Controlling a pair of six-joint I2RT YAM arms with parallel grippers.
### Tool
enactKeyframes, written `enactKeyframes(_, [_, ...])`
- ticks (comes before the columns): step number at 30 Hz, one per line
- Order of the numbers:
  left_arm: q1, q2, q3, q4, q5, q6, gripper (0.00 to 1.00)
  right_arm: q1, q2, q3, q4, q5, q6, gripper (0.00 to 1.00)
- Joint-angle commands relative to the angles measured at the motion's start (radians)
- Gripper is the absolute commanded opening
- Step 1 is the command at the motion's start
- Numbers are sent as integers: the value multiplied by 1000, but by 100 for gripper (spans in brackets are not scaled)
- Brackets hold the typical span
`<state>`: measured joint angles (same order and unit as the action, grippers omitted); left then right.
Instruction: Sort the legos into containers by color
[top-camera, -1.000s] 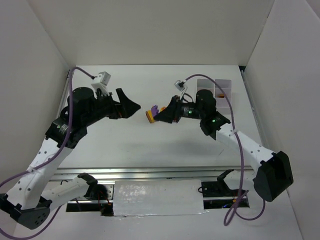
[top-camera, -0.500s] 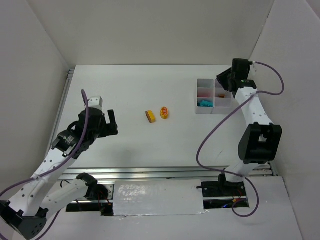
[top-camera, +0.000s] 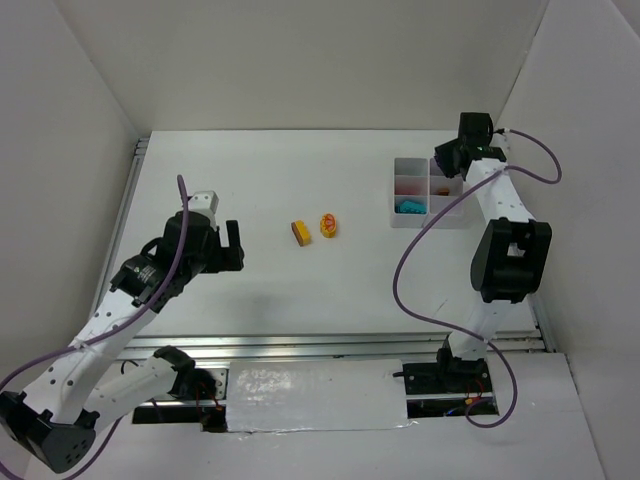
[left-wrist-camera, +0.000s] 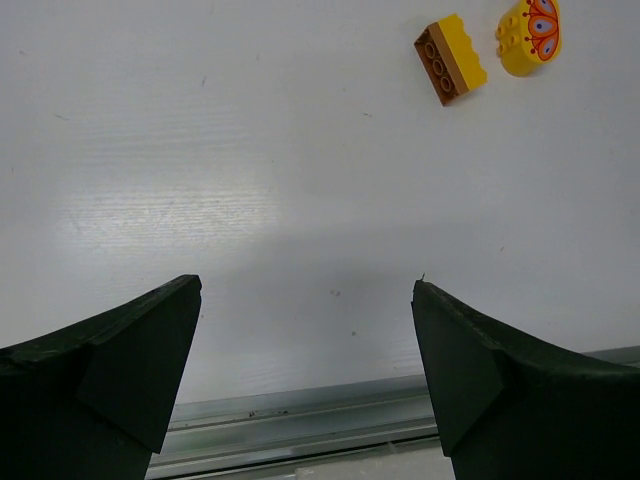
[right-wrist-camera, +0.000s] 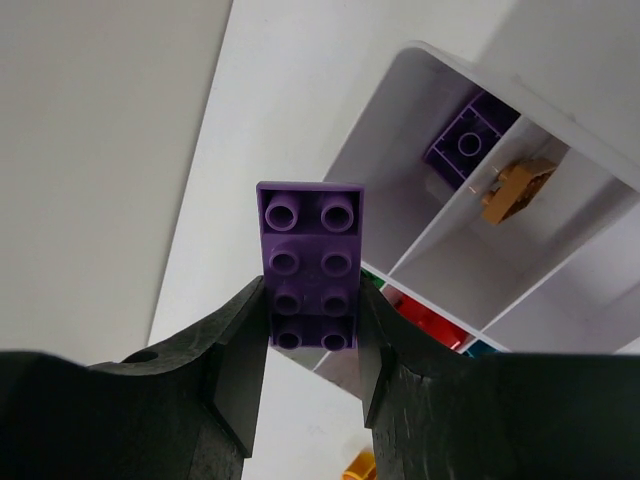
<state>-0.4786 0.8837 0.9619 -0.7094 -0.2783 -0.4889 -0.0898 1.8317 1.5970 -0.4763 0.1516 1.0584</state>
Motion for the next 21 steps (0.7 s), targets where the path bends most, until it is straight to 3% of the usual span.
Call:
enactKeyframes(1, [6,-11,15,47,34,36,100,-8,18,61,-12,31,31,9])
enactKeyframes(15, [8,-12,12,53,57,46,99,-31,52,49,-1,11,28,24])
enactKeyframes(21, [8,-6,11,54,71,52,99,-44,60,55,-8,12,14,47])
